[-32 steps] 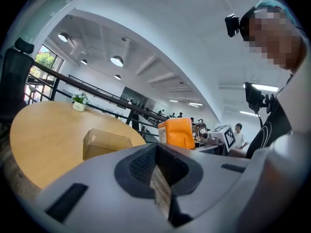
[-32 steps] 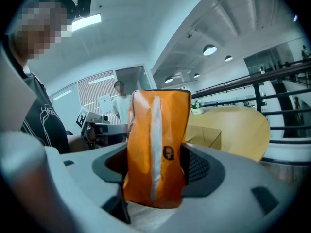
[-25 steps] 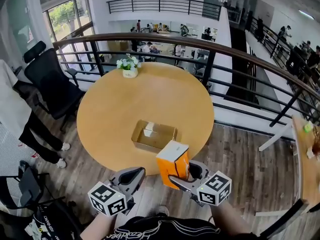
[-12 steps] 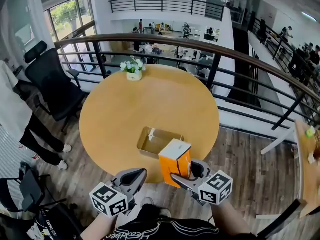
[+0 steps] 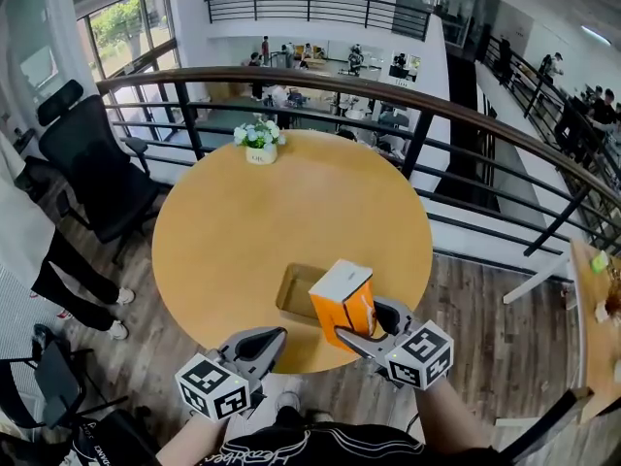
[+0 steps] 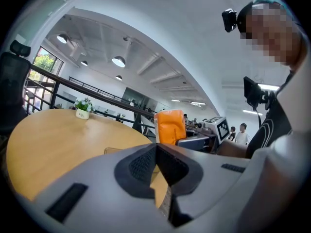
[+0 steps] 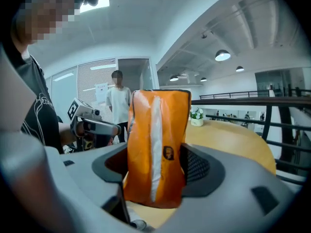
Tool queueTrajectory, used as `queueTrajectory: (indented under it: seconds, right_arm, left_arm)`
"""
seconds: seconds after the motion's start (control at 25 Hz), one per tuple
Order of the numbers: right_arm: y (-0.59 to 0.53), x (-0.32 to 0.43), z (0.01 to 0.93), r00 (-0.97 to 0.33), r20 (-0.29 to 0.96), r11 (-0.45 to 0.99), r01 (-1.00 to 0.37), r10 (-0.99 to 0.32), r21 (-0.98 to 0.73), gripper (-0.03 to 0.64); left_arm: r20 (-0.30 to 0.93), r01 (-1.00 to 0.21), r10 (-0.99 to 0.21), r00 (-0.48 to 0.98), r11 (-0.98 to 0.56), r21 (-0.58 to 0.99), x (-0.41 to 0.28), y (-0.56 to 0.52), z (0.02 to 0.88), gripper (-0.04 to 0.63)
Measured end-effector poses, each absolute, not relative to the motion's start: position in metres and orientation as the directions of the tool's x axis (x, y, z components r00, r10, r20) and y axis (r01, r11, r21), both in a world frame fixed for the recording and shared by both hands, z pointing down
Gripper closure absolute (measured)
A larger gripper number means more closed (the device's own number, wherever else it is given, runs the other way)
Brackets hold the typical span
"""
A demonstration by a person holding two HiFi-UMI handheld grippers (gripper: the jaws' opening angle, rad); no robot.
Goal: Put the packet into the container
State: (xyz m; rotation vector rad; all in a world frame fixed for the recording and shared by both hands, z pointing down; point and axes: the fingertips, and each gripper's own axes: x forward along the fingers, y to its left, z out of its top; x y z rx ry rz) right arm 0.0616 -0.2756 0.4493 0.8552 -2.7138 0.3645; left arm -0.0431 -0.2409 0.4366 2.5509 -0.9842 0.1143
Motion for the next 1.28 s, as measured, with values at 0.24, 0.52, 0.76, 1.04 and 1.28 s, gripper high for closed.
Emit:
queueTrajectory:
  seconds: [0.24,0.52,0.76,1.04,1.28]
  right_arm:
    - [-0.305,0.055,0.451,-0.758,0.407,0.821,-0.57,-0.51,-0.032,0.305]
    - [-0.321,0.044,0.474,-0.704,0.552,0.874,-0.476,-0.446,0.099,0.305]
    - [-0.327,0.035,0.514,-0.621,0.696,0.918,-0.367,-0.361,0.148,0.305]
    - [-0.327,0.038,0.568,-0.42,0.873,0.962,-0.211,-0.248,0.172,0.305]
    - [-0.325,0.033,0.598,-0.333,0.93,0.98,-0.17,-0.157,0.104,0.305]
  left_arm:
    - [0.213,-0.649,-0.617,0.758,-0.675,0.353,-0.049,-0.253,0.44,0.589]
    - [0.218,-0.647,-0.614,0.758,-0.668,0.367,-0.057,-0.262,0.446,0.589]
    - [0.231,-0.652,-0.616,0.753,-0.653,0.385,-0.066,-0.268,0.453,0.589]
    - [0.243,-0.655,-0.614,0.751,-0.642,0.399,-0.075,-0.272,0.46,0.589]
    - [0.245,-0.656,-0.616,0.749,-0.635,0.409,-0.083,-0.273,0.464,0.589]
